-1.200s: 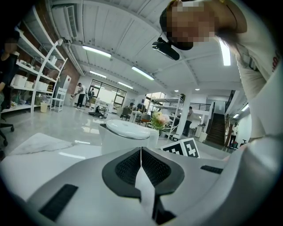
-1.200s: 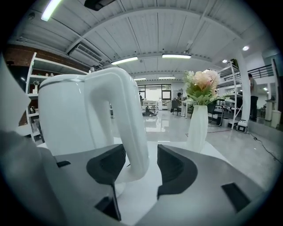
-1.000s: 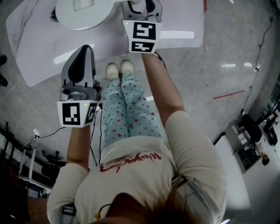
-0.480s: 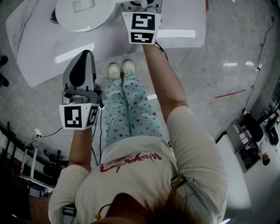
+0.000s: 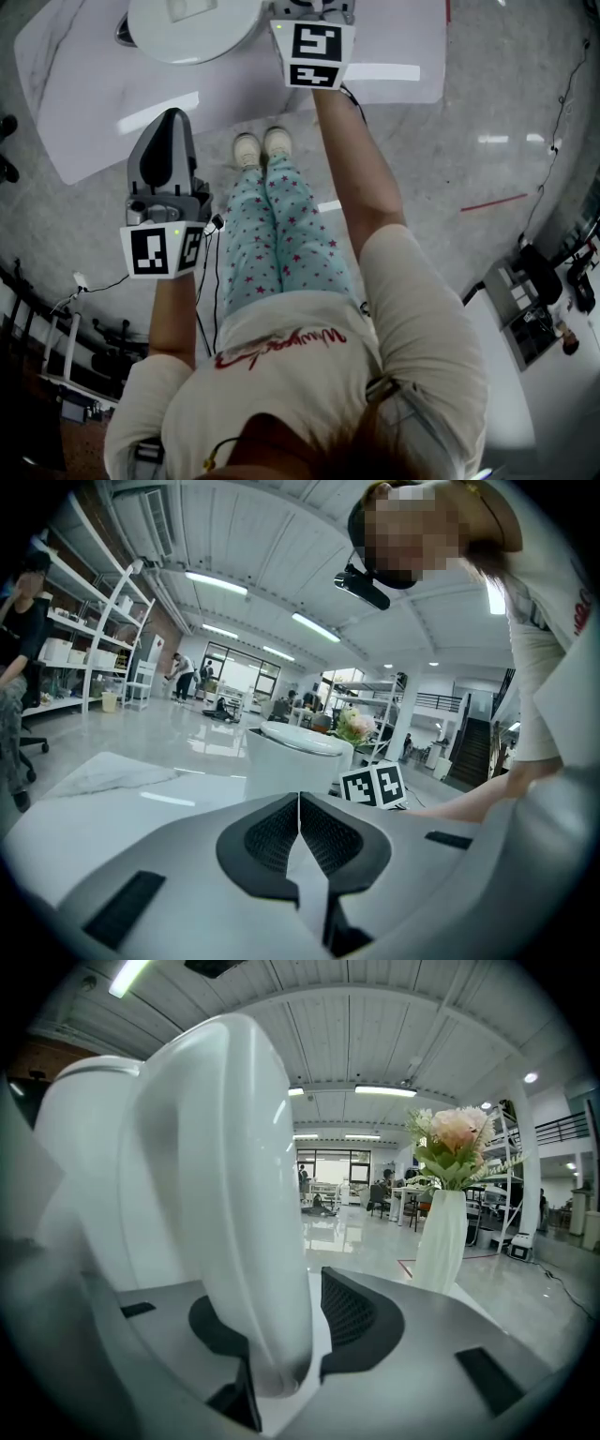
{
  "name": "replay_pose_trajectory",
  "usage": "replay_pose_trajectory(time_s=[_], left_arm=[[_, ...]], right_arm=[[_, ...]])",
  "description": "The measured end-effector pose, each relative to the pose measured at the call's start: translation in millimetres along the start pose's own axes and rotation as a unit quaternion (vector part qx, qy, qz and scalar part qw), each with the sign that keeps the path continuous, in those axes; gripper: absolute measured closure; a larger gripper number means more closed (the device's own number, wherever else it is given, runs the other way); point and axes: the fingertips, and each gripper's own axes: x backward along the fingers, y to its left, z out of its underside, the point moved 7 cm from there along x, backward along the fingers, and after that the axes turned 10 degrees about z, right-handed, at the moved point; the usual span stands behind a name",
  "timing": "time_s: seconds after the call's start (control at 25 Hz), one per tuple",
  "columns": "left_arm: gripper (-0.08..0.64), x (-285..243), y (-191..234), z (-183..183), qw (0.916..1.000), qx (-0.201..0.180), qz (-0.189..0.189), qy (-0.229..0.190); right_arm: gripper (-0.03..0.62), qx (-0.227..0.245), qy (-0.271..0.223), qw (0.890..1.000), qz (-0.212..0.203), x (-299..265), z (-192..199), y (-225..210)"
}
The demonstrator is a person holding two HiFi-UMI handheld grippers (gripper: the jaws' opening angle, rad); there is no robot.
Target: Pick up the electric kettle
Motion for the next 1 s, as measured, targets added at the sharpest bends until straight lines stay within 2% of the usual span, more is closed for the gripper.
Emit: replay_pose_trajectory(time_s=[0.28,0.68,1.0], left_arm=[[0.546,5.0,3.9,-2.5,1.0000,0.002,-0.005,-0.008],[0.546,20.4,3.1,-0.7,0.9999,-0.002,-0.012,-0.011],[0.546,32.5,8.8,-1.7,0.9997,-0.011,-0.020,-0.007]], right_arm=[[0.552,0.013,-0.032,0.999,0.016,3.1,-5.0,6.9],[0.563,-0.025,-0.037,0.998,0.033,9.3,-4.9,8.2],[0.560,-0.029,-0.046,0.998,0.042,10.4,-15.4,17.0]])
